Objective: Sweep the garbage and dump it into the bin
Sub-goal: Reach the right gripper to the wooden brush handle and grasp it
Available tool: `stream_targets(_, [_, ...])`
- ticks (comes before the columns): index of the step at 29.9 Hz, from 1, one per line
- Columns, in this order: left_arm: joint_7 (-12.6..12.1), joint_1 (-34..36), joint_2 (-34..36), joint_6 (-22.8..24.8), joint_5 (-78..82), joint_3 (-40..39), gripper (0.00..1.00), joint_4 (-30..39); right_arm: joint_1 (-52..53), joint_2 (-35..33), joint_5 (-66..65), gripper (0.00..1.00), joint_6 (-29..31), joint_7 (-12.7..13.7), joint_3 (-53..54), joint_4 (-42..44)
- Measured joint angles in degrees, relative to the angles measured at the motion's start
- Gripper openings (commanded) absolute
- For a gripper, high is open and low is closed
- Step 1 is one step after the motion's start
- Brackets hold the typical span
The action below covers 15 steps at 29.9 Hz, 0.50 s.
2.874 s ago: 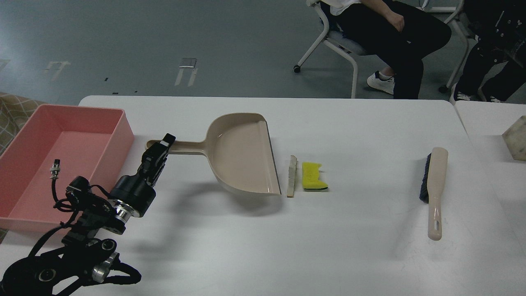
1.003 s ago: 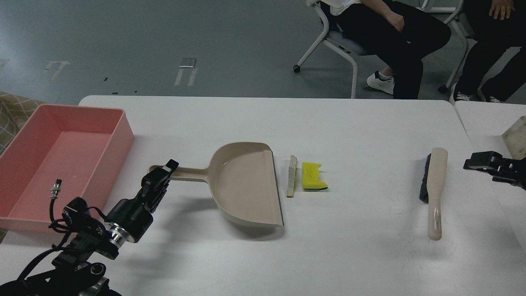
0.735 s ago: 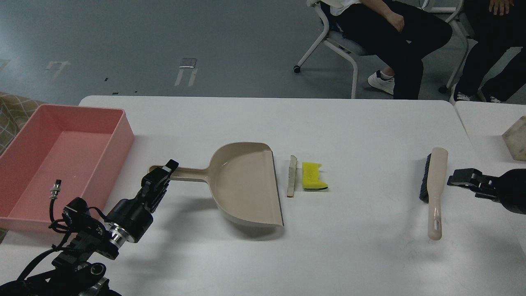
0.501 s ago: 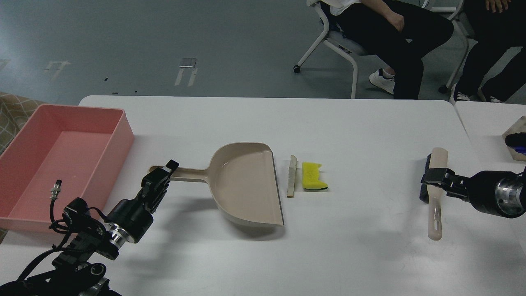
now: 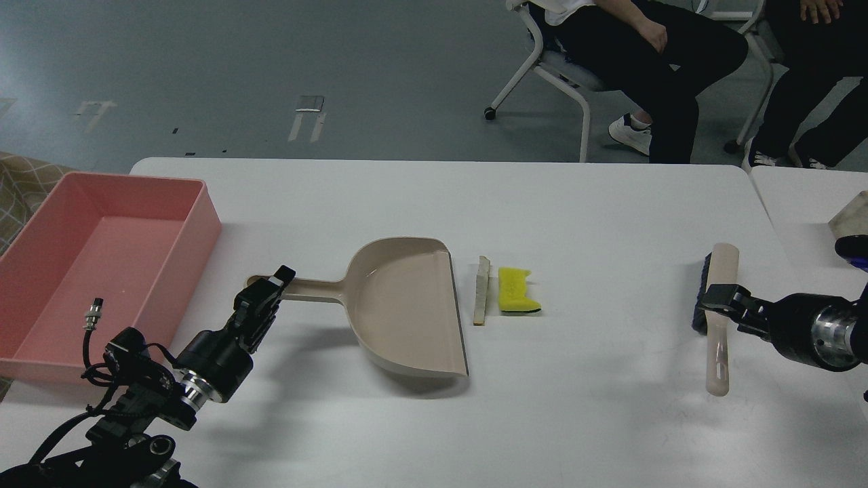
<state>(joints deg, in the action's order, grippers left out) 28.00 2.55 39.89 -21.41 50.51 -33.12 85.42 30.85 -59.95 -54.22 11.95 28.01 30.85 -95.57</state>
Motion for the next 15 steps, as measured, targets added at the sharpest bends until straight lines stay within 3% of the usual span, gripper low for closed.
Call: stream_targets(15, [0.00, 0.00, -0.31, -0.03, -0.22, -0.07, 0.18, -0.14, -2.87, 1.91, -0.78, 0.70, -0.31, -0.01, 0.08, 0.58])
